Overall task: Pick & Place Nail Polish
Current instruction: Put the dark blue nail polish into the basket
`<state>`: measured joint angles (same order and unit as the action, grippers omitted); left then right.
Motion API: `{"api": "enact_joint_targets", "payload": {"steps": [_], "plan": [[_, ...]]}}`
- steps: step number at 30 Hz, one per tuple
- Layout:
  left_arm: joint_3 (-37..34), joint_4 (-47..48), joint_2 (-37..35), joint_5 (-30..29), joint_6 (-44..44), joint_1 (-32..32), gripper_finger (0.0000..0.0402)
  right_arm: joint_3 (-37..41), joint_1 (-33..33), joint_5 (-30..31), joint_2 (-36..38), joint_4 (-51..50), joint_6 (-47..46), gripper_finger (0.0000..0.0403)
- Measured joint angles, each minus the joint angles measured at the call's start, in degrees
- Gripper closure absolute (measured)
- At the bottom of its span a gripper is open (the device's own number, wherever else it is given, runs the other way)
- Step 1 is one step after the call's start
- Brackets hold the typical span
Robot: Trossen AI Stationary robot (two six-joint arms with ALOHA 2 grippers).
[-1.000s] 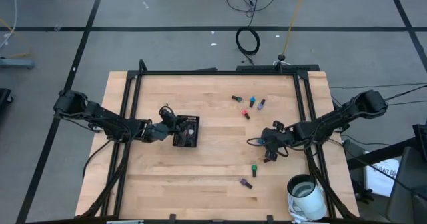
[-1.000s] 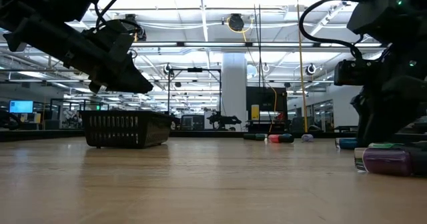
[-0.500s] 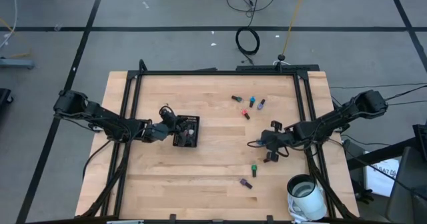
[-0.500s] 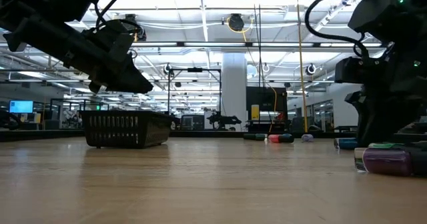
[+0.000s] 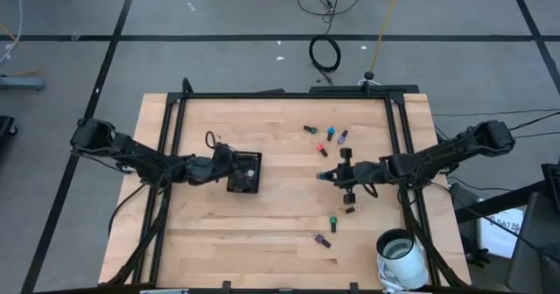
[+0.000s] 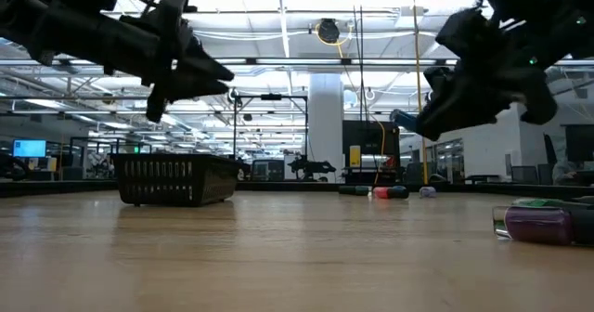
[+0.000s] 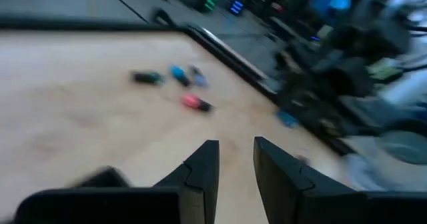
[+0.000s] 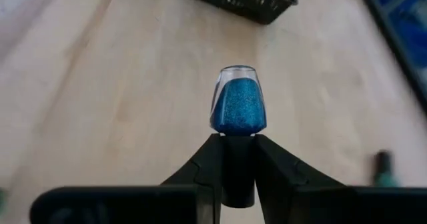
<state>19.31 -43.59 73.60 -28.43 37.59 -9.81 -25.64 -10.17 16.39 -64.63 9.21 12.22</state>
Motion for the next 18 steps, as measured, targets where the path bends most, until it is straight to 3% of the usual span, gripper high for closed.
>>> {"api": "enact_joint_targets", "payload": {"steps": [2, 7, 15, 18], "plan": [[1.0, 0.1, 0.0, 4.0, 1.3, 0.6, 0.0309, 0.0, 1.0, 0.3, 0.0, 0.6, 3.3, 0.0355], [5.4, 0.2, 3.8, 5.5, -0.1, 0.5, 0.0275, 0.0, 1.2, 6.4, -0.2, 1.0, 5.4, 0.0355], [20.1, 0.1, 20.9, 4.8, -1.4, 4.7, 0.0155, -0.1, -1.0, 14.0, -2.3, 6.4, 10.9, 0.0355], [25.5, 0.0, 27.2, 8.7, 0.2, 6.7, 0.0129, -0.1, -2.1, 16.2, -3.0, 7.3, 12.4, 0.0355]]}}
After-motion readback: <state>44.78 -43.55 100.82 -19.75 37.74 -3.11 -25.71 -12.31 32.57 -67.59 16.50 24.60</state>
